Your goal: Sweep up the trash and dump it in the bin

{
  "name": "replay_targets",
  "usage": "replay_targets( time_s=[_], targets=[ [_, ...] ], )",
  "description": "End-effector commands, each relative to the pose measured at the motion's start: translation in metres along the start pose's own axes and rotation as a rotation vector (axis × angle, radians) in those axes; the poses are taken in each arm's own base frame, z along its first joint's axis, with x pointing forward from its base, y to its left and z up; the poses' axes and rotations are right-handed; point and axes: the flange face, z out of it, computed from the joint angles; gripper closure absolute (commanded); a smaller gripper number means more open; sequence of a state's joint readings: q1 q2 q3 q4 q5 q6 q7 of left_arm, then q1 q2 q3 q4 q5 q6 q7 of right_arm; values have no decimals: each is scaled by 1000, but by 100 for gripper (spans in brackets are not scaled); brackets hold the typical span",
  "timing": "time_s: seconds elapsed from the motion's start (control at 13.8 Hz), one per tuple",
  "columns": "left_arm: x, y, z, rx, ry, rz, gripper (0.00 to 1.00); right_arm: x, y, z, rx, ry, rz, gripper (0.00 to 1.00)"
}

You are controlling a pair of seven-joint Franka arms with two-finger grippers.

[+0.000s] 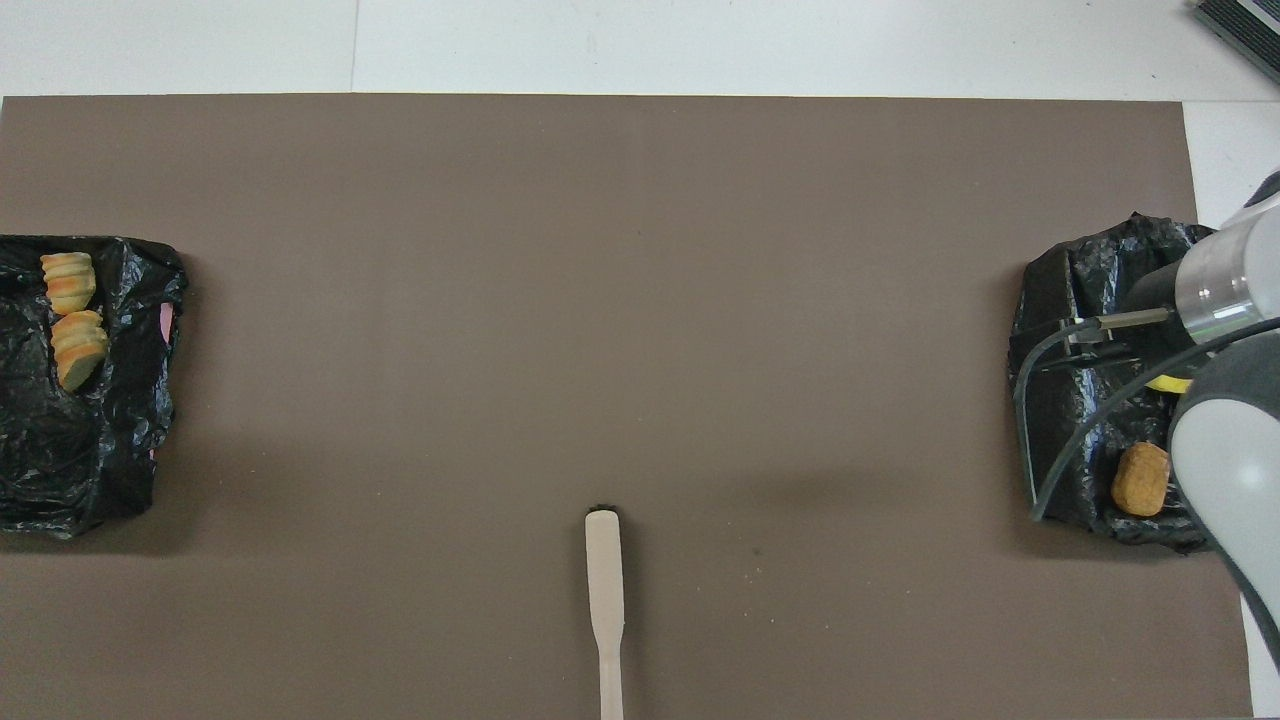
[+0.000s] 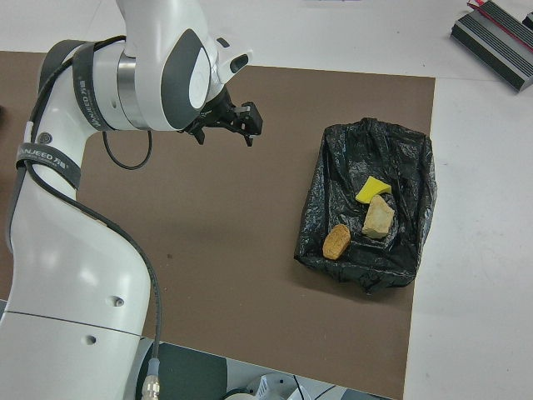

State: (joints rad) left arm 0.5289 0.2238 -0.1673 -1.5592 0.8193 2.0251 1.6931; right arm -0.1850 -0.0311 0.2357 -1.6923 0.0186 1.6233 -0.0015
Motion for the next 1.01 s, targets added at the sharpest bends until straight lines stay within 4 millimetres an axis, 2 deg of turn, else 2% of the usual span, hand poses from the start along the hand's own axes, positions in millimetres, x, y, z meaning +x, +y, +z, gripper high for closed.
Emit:
replay_targets(
  time_s=[0.0, 0.22, 0.29, 0.43, 0.65, 0.72, 0.87, 0.94],
  targets=[
    [-5, 7, -15, 22, -40, -4, 100, -3, 24, -6, -8, -6, 23, 0],
    [11, -4, -60, 35, -88, 4, 100, -6, 35, -4, -3, -34, 43, 0],
    [16, -7, -66, 38, -104, -8, 100, -10, 40, -7, 1, -48, 62, 0],
    [10, -5, -63, 49, -114, -14, 100, -14, 48, -32, 1, -37, 95, 0],
    [2, 2, -50, 81, -117, -14, 100, -30, 38, -54, -5, -19, 142, 0],
    [5, 2, -56, 78, -124, -9, 100, -32, 36, -55, 2, -16, 140, 0],
    [13, -6, -83, 101, -198, 32, 100, -31, 35, -56, 10, -11, 136, 0],
    [14, -6, -85, 117, -210, 32, 100, -32, 35, -56, 10, -13, 130, 0]
  ],
)
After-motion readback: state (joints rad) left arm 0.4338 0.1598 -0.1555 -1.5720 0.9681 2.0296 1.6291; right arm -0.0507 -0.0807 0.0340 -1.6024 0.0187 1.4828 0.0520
